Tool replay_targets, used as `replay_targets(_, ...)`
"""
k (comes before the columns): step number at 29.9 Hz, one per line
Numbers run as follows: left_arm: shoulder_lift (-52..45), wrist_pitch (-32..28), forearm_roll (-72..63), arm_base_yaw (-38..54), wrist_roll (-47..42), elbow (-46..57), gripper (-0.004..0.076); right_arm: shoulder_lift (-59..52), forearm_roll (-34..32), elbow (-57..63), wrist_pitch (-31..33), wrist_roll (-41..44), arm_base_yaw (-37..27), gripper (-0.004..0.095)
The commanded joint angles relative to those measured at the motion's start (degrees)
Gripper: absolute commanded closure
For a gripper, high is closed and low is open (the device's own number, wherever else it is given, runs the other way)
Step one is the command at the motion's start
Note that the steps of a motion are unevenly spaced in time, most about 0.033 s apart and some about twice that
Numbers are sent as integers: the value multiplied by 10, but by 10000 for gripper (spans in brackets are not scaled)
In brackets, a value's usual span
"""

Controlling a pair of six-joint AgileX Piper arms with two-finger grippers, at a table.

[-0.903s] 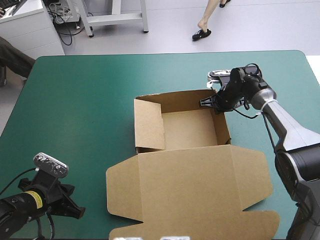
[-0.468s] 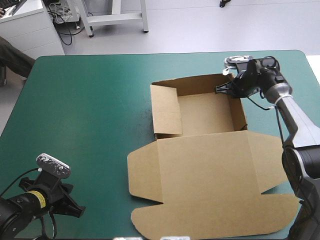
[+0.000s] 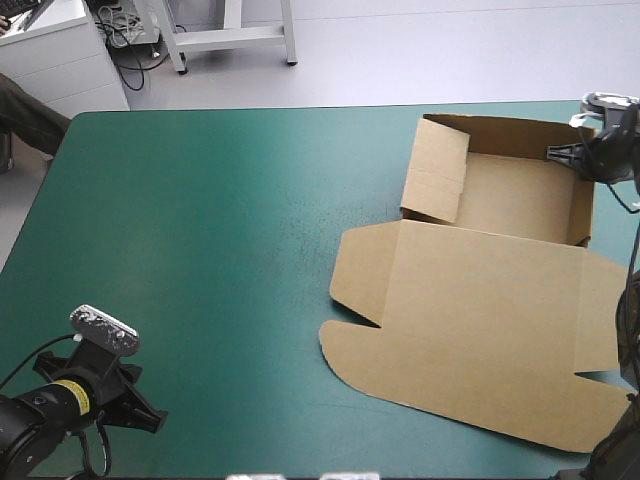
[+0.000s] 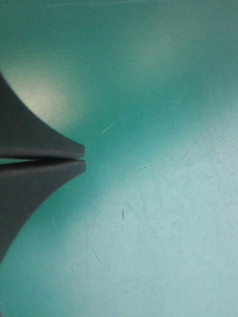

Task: Fold the box

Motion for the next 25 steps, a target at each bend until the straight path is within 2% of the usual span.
replay_targets(1, 4, -24, 6, -1, -1, -14, 756, -28, 4, -20, -31, -3, -50, 931)
replay_targets(11, 4, -24, 3, -1, -2, -14, 756, -27, 7, -20, -32, -3, -134, 928)
replay_targets(15, 4, -24, 1, -1, -2, -14, 756, -27, 5, -20, -32, -3, -149, 868)
replay_targets(18, 4, -24, -1, -1, -2, -14, 756, -27, 5, -20, -31, -8, -157, 713)
replay_targets(23, 4, -24, -3, -1, -2, -14, 756, -27, 5, -20, -22, -13, -159, 332)
replay_targets(25, 4, -24, -3, -1, -2, -14, 756, -27, 5, -20, -16, -13, -159, 265)
